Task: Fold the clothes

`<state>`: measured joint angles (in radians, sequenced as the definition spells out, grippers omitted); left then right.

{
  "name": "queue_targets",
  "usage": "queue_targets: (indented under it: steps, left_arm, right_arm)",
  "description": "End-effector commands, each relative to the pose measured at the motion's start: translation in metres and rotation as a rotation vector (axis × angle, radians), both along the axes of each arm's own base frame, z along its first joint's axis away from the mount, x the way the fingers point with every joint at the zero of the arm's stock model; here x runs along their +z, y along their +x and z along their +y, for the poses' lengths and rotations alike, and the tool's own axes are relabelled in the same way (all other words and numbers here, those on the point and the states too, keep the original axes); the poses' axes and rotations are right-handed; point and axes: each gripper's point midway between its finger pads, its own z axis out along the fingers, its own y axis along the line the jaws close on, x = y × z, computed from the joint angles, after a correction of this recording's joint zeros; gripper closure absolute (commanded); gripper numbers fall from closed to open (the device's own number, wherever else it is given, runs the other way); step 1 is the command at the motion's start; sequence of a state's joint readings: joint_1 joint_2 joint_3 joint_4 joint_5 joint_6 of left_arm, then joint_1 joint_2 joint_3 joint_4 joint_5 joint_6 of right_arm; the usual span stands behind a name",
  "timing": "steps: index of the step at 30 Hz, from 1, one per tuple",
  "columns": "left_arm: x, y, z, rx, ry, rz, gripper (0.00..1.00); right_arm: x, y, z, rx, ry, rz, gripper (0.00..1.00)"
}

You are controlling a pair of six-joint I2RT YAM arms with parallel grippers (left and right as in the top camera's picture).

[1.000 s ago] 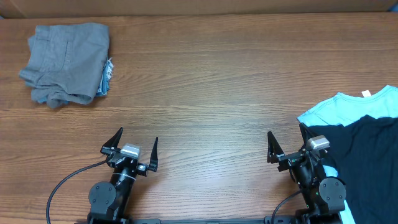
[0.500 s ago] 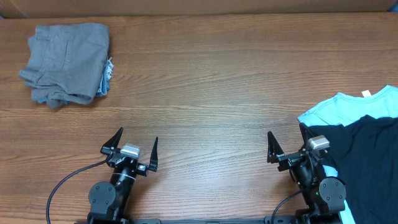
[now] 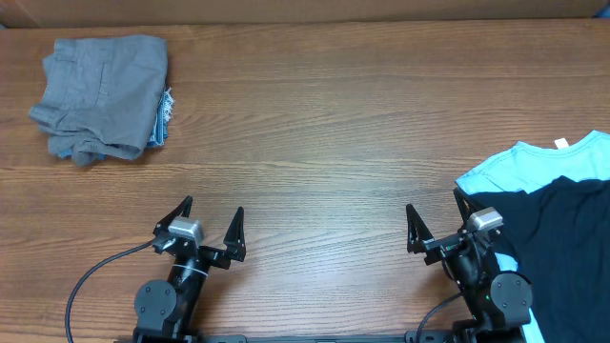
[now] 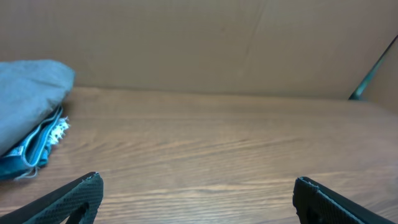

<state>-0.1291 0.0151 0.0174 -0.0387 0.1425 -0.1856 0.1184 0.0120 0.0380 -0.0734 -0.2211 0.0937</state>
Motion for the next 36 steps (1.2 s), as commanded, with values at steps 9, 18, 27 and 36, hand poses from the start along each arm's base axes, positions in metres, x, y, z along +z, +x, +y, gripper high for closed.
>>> queue_targets:
  steps: [9, 18, 27, 36]
  left_arm:
    - [0.125, -0.027, 0.035, 0.181, -0.051, -0.052, 0.0]
    - [0.159, -0.002, 0.022, 0.126, 0.055, 0.308, 0.0]
    - [0.135, 0.03, 0.005, 0.028, 0.146, 0.634, 0.0]
    - [0.107, 0.035, -0.022, -0.122, 0.096, 0.766, 0.0]
  right_arm:
    - [0.09, -0.028, 0.007, 0.056, 0.051, 0.153, 0.0]
    - [0.091, 0.019, 0.01, 0.03, 0.006, 0.612, 0.0]
    - [0.07, 0.068, 0.021, 0.048, -0.018, 0.959, 0.0]
    - [0.013, 0.095, -0.089, -0.594, 0.126, 1.14, 0.0]
